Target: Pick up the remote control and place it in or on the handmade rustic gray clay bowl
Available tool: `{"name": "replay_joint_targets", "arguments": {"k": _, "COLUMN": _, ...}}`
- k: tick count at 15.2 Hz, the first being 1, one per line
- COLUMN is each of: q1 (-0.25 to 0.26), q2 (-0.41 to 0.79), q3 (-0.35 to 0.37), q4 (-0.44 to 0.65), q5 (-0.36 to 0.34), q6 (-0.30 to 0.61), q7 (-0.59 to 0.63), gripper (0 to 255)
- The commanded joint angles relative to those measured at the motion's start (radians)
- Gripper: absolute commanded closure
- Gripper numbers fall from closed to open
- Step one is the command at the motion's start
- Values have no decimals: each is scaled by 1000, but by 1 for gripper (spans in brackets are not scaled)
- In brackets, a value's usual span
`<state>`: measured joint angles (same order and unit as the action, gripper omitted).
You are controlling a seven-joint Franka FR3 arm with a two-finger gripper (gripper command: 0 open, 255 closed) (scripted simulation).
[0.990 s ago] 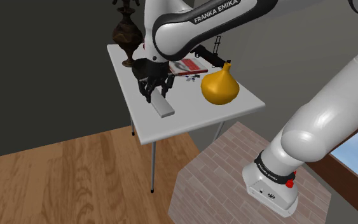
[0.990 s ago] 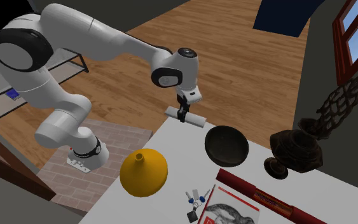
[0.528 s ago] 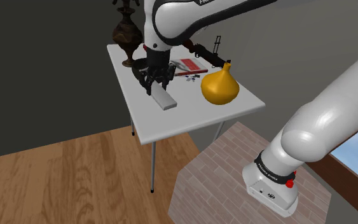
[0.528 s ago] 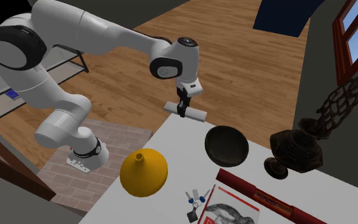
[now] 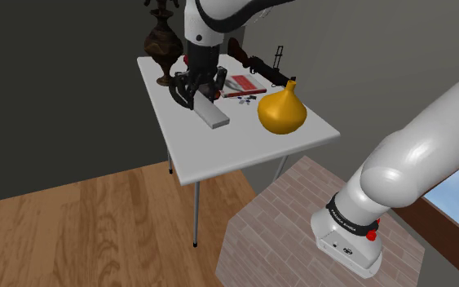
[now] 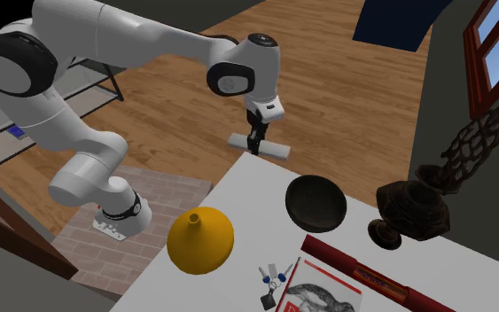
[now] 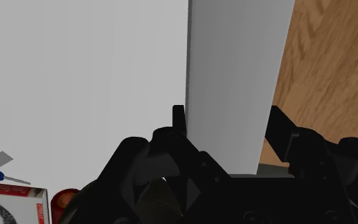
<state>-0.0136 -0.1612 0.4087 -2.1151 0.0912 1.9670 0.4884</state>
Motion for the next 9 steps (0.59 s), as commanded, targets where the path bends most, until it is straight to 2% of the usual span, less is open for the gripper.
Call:
{"name": "replay_joint_targets", "arguments": {"k": 1, "q1": 0, "q2": -9, "q3": -2, "q4": 20, "q5": 2, "q6": -28, "q7": -1, "gripper": 255}}
{"name": "replay_joint_targets", "arguments": {"k": 4, "q1": -1, "q2": -15, "q3": -4, "q4": 48, "q5": 3, "q6": -63, "q7": -2, "gripper": 255}}
{"name": "replay_joint_targets", "arguments": {"k": 9, "q1": -43, "q2": 118, "q3": -40, "q4": 189, "q5": -54, "q6": -81, "q7": -55, "gripper": 255}}
